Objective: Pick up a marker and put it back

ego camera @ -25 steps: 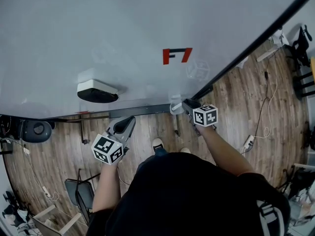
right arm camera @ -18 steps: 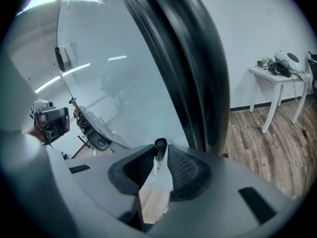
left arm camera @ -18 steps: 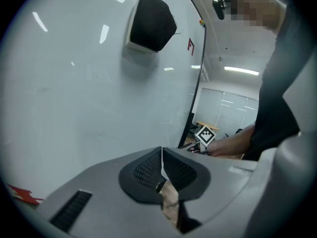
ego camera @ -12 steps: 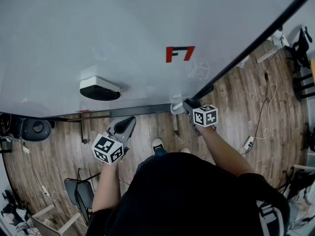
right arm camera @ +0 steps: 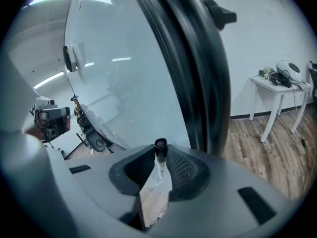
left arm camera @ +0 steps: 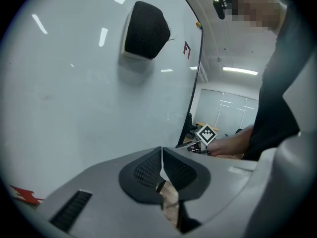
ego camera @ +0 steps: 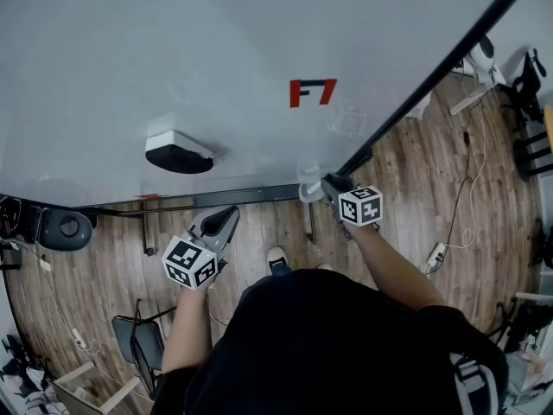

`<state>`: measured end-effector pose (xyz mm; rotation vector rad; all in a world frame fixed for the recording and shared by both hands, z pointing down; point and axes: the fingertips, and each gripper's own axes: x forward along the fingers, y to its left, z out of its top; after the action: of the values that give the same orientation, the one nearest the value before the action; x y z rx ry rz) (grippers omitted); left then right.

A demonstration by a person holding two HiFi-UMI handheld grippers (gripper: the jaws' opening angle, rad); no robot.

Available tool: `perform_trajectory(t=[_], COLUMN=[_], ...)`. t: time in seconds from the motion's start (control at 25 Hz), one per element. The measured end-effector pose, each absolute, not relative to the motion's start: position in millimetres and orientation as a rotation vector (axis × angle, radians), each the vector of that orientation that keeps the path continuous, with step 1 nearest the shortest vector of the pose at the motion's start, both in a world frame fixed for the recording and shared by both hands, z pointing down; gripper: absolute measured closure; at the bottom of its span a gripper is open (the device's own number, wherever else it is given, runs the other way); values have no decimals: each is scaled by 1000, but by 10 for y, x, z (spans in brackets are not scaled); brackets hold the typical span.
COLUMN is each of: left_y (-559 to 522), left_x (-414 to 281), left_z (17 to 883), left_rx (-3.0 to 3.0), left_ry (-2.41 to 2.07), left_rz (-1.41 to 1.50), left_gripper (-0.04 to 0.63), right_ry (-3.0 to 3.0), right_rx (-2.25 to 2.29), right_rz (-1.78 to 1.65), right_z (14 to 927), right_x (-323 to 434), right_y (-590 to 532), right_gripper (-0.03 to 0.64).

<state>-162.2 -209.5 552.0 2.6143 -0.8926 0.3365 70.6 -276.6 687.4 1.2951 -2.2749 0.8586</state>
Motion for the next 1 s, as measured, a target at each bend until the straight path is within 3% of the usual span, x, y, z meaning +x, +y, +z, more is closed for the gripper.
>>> perform_trajectory(t=[1.0], left_y=[-1833], left_x=[-1349], left_z=[5177], left_rx=[2706], left_ry=[-895], left_rz=[316], left_gripper=[577], right_ry=[-2507], right_rx=[1346], right_rz=[573], right_z=[5484], right_x=[840], right_y=[-2289], right_gripper=[552])
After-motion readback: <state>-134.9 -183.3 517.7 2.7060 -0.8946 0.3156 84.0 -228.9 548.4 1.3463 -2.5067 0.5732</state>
